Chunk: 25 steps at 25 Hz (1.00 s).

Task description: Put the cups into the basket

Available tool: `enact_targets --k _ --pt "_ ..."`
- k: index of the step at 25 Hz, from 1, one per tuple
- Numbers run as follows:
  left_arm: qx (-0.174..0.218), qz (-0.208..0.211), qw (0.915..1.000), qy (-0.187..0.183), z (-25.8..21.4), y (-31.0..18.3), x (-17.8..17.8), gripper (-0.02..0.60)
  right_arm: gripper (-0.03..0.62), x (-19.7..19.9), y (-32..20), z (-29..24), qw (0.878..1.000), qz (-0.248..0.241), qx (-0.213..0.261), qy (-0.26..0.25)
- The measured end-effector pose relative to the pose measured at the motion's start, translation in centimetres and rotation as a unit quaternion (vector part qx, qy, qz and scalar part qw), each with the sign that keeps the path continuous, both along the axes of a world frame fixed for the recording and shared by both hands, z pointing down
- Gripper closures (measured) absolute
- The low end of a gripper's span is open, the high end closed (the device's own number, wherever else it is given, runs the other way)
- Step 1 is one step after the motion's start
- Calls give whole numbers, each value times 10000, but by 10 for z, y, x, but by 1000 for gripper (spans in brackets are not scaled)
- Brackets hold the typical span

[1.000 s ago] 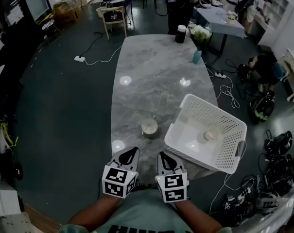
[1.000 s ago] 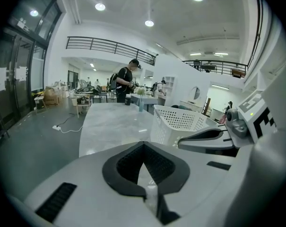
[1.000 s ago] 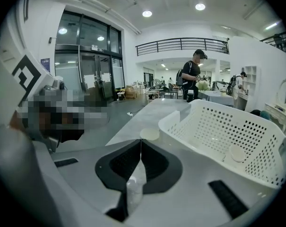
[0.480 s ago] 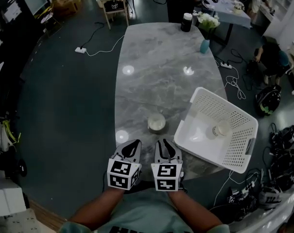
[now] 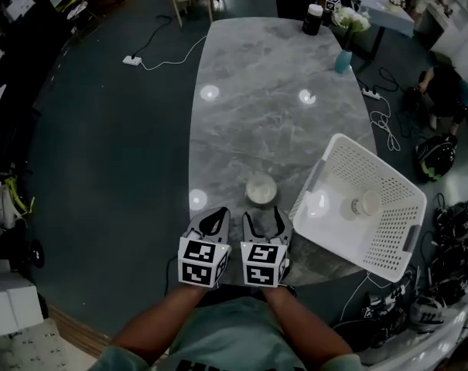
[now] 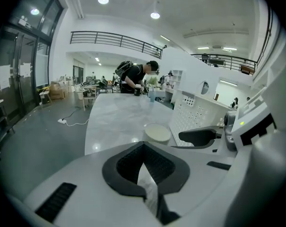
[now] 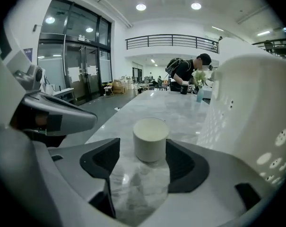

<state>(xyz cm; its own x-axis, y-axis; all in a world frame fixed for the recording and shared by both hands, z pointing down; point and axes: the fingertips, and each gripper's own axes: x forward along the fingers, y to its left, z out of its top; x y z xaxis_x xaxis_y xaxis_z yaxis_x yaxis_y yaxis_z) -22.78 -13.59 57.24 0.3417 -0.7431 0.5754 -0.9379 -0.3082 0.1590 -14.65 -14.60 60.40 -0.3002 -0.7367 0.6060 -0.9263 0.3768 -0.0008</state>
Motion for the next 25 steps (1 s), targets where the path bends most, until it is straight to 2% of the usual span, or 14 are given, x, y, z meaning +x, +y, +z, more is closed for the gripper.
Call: enact_targets --k 9,18,25 --pt "-89 -15 10000 -37 17 -27 -8 581 232 -12 -29 22 9998 142 -77 87" --pt "-177 37 9998 -121 29 -39 -11 581 221 -11 -62 37 9988 455 -105 141" --pt "-274 14 9995 -167 40 -44 -17 581 207 -14 -79 52 9990 307 -161 268"
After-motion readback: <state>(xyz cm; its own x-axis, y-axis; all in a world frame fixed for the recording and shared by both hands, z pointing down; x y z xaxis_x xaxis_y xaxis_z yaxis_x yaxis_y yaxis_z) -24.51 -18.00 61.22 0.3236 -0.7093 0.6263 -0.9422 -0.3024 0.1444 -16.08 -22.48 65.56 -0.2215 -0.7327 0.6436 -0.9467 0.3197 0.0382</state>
